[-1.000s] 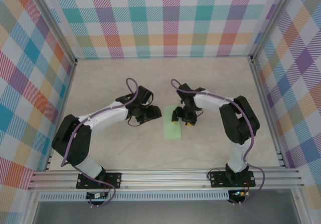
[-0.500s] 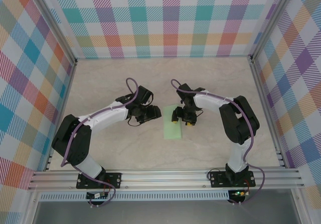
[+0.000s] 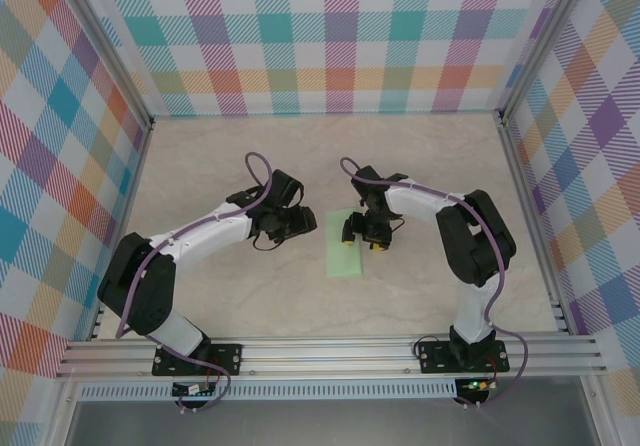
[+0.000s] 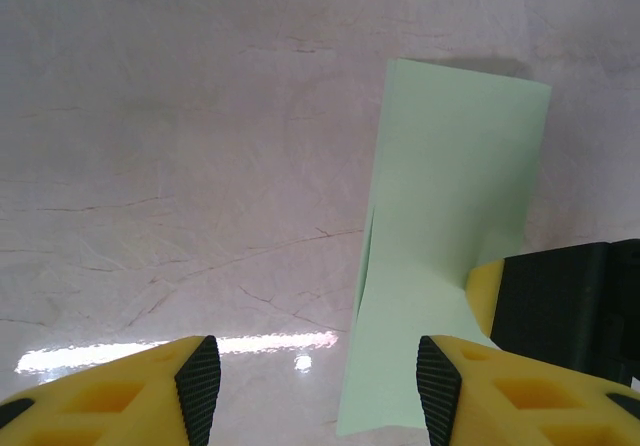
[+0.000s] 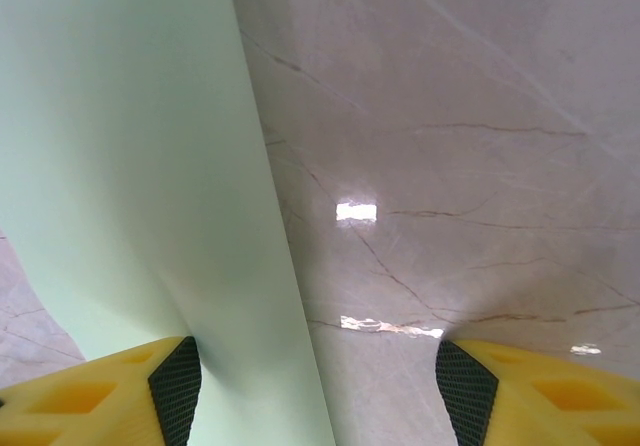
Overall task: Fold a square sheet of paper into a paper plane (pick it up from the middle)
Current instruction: Hold the square sheet of paper at the center of the table.
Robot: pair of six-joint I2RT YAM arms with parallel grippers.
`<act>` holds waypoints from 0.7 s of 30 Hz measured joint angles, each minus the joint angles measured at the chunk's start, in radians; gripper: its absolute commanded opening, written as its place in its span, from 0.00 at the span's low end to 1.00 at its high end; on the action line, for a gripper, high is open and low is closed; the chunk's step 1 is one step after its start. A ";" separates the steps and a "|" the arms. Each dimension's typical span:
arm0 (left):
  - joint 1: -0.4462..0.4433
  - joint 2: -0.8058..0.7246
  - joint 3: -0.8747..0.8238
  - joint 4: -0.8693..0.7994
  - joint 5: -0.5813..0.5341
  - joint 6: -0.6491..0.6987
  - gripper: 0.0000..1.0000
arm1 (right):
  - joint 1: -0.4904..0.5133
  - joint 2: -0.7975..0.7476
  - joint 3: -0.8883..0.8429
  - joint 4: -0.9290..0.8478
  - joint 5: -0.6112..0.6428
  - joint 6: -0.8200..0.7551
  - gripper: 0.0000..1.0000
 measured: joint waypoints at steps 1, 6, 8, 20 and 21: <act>0.000 -0.003 0.000 0.000 -0.008 -0.003 0.57 | 0.000 0.003 0.004 -0.004 0.000 0.000 0.69; 0.000 -0.017 -0.003 -0.007 -0.043 -0.011 0.57 | 0.000 0.007 0.009 -0.010 -0.001 0.000 0.69; 0.000 -0.023 -0.007 -0.008 -0.048 -0.014 0.57 | 0.000 0.010 0.012 -0.014 -0.002 -0.001 0.70; 0.000 -0.023 -0.007 -0.015 -0.043 -0.022 0.56 | 0.000 0.021 0.026 -0.027 -0.002 0.001 0.70; 0.000 -0.023 -0.007 -0.015 -0.041 -0.022 0.56 | 0.000 0.022 0.027 -0.029 -0.002 0.001 0.70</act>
